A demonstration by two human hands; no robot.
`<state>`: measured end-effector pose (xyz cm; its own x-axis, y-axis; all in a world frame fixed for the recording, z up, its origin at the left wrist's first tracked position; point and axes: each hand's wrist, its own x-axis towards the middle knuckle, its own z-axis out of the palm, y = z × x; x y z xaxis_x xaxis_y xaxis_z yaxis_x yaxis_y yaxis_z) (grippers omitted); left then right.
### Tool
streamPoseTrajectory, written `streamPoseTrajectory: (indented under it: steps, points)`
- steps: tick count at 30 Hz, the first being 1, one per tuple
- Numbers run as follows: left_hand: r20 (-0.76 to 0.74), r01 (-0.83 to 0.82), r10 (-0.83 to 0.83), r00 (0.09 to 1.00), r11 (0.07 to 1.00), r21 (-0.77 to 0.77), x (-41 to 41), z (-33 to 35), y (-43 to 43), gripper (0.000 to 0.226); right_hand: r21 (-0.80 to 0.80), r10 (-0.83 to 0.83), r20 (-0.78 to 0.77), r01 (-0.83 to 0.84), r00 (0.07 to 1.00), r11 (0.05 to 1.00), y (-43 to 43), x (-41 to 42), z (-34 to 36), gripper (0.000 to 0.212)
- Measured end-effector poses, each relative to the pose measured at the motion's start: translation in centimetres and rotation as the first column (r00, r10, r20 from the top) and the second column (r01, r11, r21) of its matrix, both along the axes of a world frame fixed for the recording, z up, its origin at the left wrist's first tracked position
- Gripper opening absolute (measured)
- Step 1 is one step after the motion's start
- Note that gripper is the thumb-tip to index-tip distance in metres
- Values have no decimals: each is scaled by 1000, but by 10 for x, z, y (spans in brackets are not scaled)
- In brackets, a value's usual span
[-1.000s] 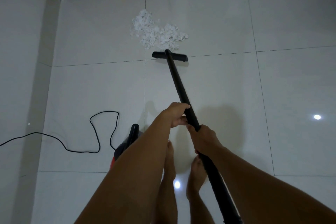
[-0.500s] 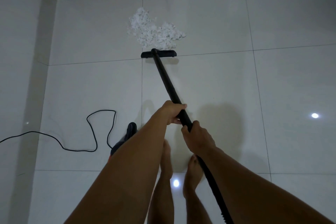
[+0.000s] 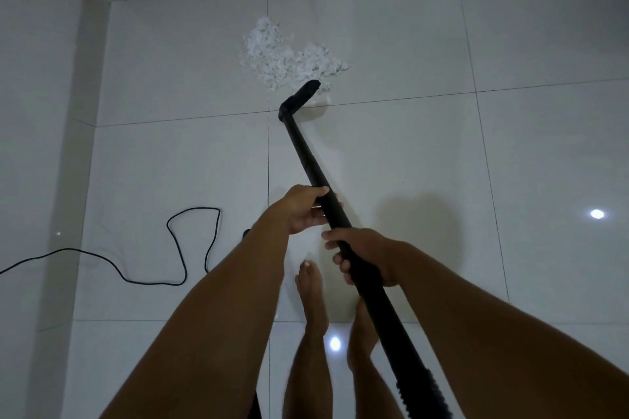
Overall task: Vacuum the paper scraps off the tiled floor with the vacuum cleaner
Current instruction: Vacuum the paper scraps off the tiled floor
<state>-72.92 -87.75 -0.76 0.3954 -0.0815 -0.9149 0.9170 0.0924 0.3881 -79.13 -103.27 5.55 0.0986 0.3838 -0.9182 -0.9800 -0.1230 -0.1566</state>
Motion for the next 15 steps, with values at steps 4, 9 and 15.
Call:
streamPoseTrajectory:
  steps: [4, 9, 15]
  points:
    - [-18, -78, 78, 997, 997, -11, -6, 1, 1, 26, -236, 201, 185, -156, 962, 959, 16, -2, -17, 35]
    - [-71, -49, 49, 996, 999, 7, -12, -1, -1, 29, -388, 343, 277, -223, 898, 894, 22, -8, -21, 34]
    - [-72, 89, -86, 994, 995, 39, -22, -12, -1, 42, -175, 103, -17, -104, 995, 979, 0, -25, -24, 38]
